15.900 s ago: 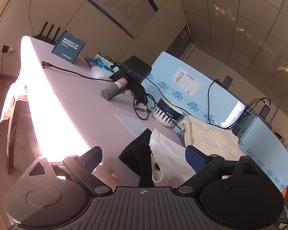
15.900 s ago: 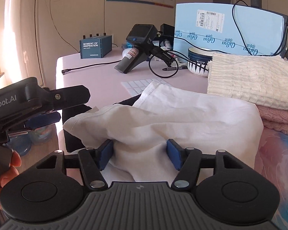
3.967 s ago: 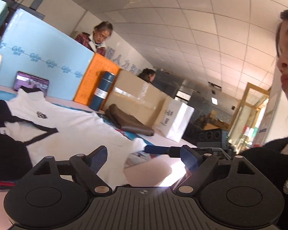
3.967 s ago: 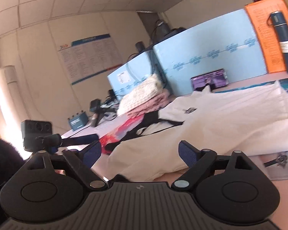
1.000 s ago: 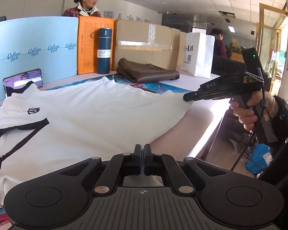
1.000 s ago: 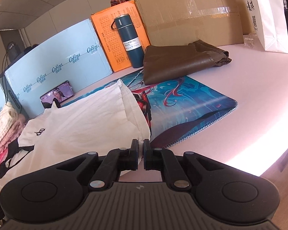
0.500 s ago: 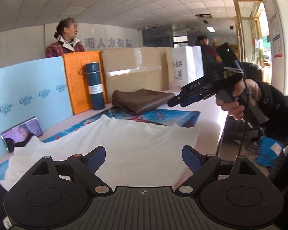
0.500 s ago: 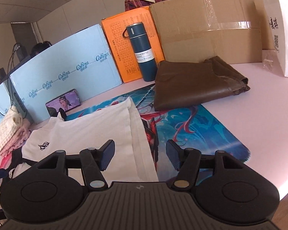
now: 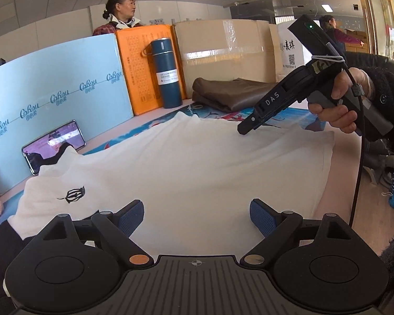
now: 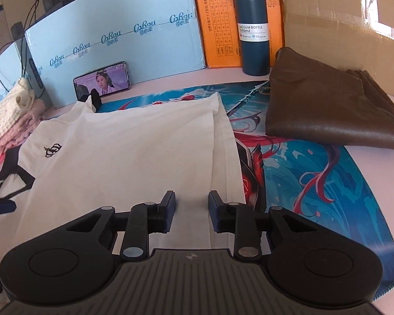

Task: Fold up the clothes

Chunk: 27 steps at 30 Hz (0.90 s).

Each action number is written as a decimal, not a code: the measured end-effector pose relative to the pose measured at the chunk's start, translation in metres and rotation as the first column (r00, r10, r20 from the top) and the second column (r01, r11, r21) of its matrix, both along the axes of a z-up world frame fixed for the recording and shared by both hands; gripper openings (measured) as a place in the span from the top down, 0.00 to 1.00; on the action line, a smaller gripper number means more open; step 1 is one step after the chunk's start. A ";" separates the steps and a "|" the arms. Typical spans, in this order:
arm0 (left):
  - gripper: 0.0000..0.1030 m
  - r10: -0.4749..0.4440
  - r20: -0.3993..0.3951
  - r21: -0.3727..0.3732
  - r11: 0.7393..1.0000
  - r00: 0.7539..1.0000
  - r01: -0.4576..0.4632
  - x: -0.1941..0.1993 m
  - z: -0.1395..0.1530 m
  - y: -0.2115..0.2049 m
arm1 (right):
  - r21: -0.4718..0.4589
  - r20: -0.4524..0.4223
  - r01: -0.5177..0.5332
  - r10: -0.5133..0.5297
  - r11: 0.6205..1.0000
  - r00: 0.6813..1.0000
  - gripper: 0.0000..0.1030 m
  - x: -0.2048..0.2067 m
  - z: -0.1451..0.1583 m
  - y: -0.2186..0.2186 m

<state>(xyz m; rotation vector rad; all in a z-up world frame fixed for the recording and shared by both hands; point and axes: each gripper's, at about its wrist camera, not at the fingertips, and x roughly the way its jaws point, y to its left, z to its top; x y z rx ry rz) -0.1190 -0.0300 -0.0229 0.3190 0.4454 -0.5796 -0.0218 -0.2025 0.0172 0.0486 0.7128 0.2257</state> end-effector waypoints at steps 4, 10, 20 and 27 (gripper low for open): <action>0.12 -0.009 -0.003 -0.010 1.000 1.000 0.009 0.002 0.000 -0.002 | -0.159 0.038 0.031 -0.025 0.987 0.999 0.99 0.005 -0.003 0.006; 0.12 -0.018 -0.013 -0.034 0.999 1.000 0.018 0.002 0.001 0.001 | -0.099 0.030 0.092 -0.090 0.991 0.996 0.98 0.010 -0.001 -0.013; 0.12 -0.012 -0.018 -0.056 0.998 1.000 0.011 0.000 0.001 0.005 | 0.137 -0.039 0.048 -0.043 0.989 0.998 0.65 0.014 -0.003 -0.018; 0.12 -0.010 -0.040 -0.056 0.998 0.999 0.008 0.003 -0.003 0.006 | -0.018 0.017 0.037 -0.037 0.999 0.999 0.97 0.017 -0.005 -0.005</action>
